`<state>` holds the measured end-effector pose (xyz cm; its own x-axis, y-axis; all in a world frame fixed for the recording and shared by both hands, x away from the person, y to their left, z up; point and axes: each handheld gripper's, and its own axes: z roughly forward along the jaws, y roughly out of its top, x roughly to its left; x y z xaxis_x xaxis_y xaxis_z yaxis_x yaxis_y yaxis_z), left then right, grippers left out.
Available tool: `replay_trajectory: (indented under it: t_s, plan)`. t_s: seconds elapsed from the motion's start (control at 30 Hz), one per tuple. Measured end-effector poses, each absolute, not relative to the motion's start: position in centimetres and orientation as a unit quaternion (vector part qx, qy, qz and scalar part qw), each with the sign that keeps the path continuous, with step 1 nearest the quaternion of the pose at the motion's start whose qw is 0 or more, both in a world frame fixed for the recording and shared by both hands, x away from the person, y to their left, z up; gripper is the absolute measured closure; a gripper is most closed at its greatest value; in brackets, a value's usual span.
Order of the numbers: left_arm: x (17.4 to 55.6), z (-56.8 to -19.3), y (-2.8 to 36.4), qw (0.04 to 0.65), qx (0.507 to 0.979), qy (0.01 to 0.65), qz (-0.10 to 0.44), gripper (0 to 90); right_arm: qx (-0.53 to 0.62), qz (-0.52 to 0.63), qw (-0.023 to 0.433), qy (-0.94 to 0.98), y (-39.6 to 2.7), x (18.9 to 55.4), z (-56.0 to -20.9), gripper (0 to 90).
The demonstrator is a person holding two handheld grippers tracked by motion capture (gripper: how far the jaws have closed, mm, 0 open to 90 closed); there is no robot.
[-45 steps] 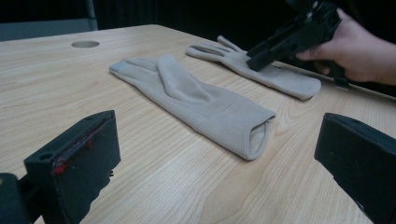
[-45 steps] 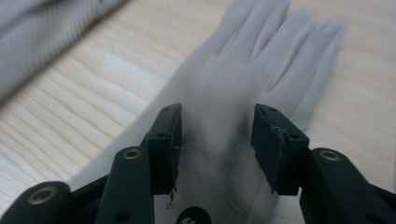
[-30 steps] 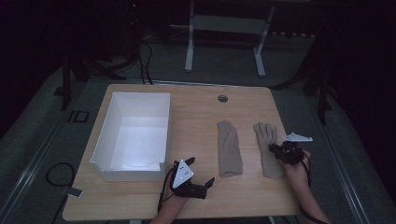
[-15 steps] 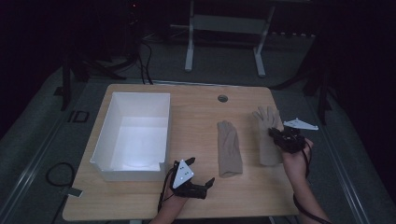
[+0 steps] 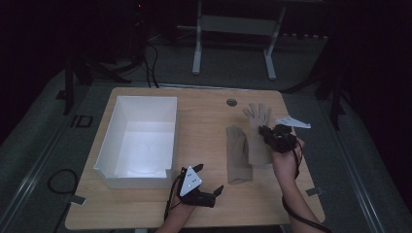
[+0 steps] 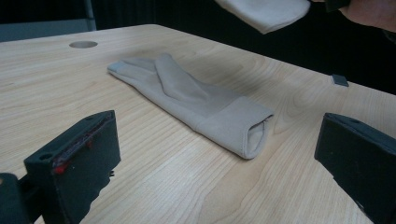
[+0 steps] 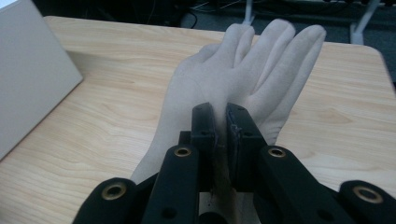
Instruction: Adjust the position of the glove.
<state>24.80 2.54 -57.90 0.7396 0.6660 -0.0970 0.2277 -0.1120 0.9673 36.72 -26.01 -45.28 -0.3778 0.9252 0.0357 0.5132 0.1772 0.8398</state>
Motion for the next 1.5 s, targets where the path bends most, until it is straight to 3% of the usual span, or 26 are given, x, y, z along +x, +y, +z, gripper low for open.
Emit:
replay_trajectory:
  t_s: [0.53, 1.23, 1.5]
  plan:
    - [24.8, -57.9, 2.5, 0.590, 0.724, 0.307, 0.185, 0.5, 0.508, 0.386, 0.226, 0.736, -22.0, 37.0, -49.1, 82.5]
    - [24.8, -57.9, 2.5, 0.589, 0.724, 0.307, 0.186, 0.4, 0.510, 0.348, 0.187, 0.764, -21.5, 37.2, -53.7, 81.8]
    - [24.8, -57.9, 2.5, 0.589, 0.724, 0.307, 0.185, 0.4, 0.498, 0.350, 0.174, 0.774, -21.8, 37.2, -53.9, 80.0]
